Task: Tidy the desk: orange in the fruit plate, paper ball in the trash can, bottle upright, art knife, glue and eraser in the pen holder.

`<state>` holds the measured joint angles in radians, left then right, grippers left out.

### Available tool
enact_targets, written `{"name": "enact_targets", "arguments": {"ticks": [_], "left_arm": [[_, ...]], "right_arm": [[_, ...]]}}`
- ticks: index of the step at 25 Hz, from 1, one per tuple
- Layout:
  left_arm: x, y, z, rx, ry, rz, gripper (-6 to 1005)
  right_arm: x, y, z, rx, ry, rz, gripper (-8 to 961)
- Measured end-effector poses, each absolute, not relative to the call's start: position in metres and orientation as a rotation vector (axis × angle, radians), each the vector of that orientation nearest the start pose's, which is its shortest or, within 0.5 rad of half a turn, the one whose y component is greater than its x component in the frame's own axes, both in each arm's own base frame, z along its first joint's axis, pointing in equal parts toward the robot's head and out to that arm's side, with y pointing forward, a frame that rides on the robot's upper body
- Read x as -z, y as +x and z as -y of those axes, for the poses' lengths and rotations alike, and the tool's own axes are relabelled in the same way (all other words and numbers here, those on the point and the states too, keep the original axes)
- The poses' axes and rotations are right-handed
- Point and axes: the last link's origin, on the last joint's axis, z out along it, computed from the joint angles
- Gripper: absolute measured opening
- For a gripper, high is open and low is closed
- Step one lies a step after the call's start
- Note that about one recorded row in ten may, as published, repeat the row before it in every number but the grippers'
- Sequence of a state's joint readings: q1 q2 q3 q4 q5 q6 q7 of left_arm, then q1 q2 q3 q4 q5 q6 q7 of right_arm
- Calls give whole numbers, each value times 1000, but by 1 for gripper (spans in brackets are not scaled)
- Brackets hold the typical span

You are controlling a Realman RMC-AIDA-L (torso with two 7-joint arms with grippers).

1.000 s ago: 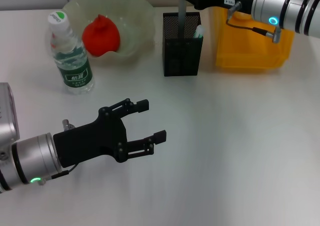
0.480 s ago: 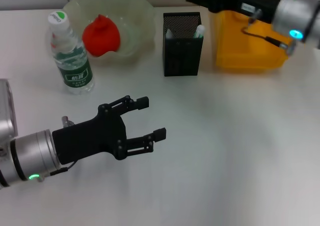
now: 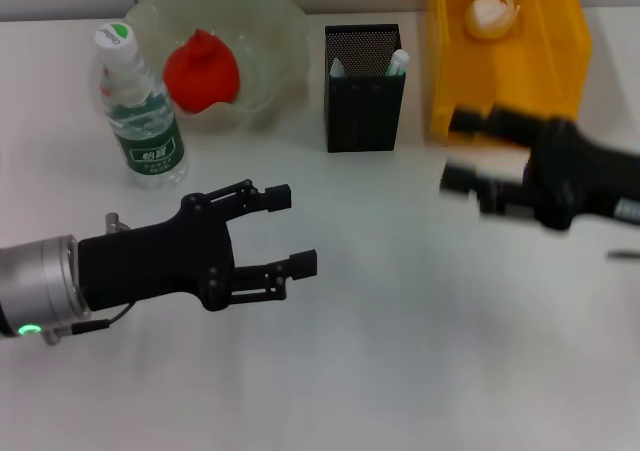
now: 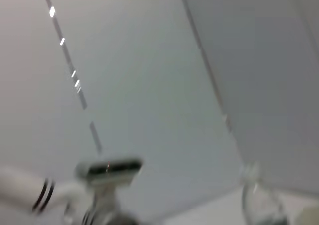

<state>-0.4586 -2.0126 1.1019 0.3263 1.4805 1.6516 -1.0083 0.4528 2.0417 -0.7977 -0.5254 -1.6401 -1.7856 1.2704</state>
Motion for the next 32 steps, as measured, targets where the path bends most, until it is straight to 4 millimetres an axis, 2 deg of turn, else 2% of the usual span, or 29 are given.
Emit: {"name": "enact_targets", "arguments": {"ticks": [4, 14, 32], "left_arm": [[28, -262, -279, 1032, -2812, 458, 846], [27, -268, -278, 945, -2876, 507, 846], [28, -272, -277, 900, -2891, 492, 846]], "right_arm": [[5, 260, -279, -1067, -2804, -532, 780], [24, 264, -273, -979, -2845, -478, 780], [25, 264, -277, -962, -2842, -456, 780]]}}
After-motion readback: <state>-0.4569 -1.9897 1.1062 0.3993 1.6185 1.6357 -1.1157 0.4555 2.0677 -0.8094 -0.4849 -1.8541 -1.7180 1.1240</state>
